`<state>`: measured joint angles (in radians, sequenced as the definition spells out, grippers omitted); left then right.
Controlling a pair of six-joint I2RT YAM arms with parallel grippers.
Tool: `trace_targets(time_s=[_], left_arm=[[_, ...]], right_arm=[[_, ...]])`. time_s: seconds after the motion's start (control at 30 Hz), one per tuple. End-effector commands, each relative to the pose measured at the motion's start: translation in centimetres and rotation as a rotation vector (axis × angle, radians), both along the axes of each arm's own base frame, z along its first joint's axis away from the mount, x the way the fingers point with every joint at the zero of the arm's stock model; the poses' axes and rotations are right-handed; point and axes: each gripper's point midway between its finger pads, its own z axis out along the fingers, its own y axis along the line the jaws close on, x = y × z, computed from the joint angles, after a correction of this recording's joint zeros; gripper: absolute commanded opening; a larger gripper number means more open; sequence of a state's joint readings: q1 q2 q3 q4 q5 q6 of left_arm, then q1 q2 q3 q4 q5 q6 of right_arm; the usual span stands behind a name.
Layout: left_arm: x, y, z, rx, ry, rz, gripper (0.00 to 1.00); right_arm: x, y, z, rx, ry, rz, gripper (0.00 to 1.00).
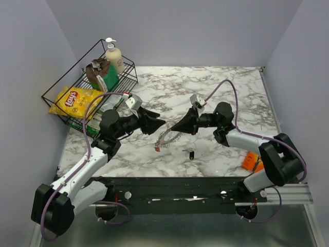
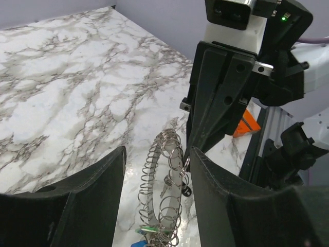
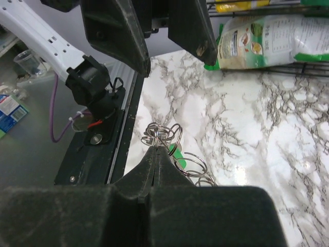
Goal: Put the keys on the keyring
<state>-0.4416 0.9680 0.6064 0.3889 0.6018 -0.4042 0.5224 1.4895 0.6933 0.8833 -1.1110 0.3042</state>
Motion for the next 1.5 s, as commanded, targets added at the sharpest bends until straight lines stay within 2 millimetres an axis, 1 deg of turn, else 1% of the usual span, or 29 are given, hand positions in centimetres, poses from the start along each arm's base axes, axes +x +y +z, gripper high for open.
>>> trace_targets(time_s=[0.0, 0.03, 0.07, 0.1, 0.13, 0.17, 0.27, 0.47, 0.7, 0.73, 0.77, 0.93, 1.0, 1.07, 1.17, 1.37, 1.47], left_arm=[[-2.7, -0.7, 1.7, -0.052, -0.073, -0.144, 0.6], [-3.0, -0.9, 1.9, -0.054, -0.09, -0.162, 0.59], [-3.2, -0.9, 2.1, -0.057, -0.104, -0.175, 0.58], [-3.9, -1.1, 2.2, -0.06, -0.118, -0.211, 0.57], [-4.1, -1.1, 2.7, -0.071, -0.139, -0.223, 0.56], [-4.2, -1.2, 2.8, -0.073, -0.147, -0.234, 0.55], [-4.6, -1.3, 3.4, -0.071, -0.17, -0.264, 0.53], [-4.6, -1.6, 3.2, -0.054, -0.161, -0.285, 0.52], [-3.4, -1.5, 2.6, -0.046, -0.124, -0.235, 0.48], [-3.3, -1.5, 2.5, -0.041, -0.121, -0.227, 0.47], [-3.1, -1.5, 2.4, -0.04, -0.116, -0.225, 0.47], [-3.2, -2.0, 2.4, -0.05, -0.112, -0.265, 0.47], [-3.1, -2.2, 2.4, -0.05, -0.11, -0.277, 0.5], [-3.5, -2.4, 2.5, -0.05, -0.123, -0.312, 0.53], [-3.7, -2.6, 2.7, -0.052, -0.129, -0.339, 0.54], [-4.4, -3.3, 2.7, -0.048, -0.132, -0.392, 0.52], [-4.5, -3.7, 2.3, -0.034, -0.118, -0.411, 0.51]], right_arm=[[-0.5, 0.0, 2.7, 0.132, -0.146, 0.0, 0.01], [-0.8, -0.1, 3.2, 0.167, -0.176, 0.013, 0.01], [-1.1, -0.2, 3.0, 0.178, -0.181, 0.021, 0.01], [-1.3, -0.3, 3.3, 0.196, -0.195, 0.027, 0.01], [-1.9, -0.4, 3.8, 0.224, -0.209, 0.045, 0.01], [-1.8, -0.4, 3.7, 0.228, -0.199, 0.051, 0.01], [-2.0, -0.3, 4.0, 0.245, -0.192, 0.067, 0.01], [-1.7, -0.4, 4.6, 0.253, -0.2, 0.037, 0.01], [-0.8, -0.7, 5.7, 0.259, -0.207, -0.053, 0.01], [-0.5, -0.7, 5.5, 0.251, -0.199, -0.071, 0.01], [-0.6, -0.8, 5.9, 0.255, -0.207, -0.077, 0.01], [-0.7, -0.8, 6.0, 0.252, -0.201, -0.07, 0.01], [-0.9, -0.8, 6.1, 0.253, -0.202, -0.061, 0.01], [-1.3, -0.9, 6.3, 0.263, -0.21, -0.05, 0.01], [-1.5, -1.0, 6.6, 0.27, -0.221, -0.046, 0.01], [-1.7, -1.1, 7.1, 0.278, -0.233, -0.041, 0.01], [-1.8, -1.2, 7.4, 0.283, -0.239, -0.04, 0.01]])
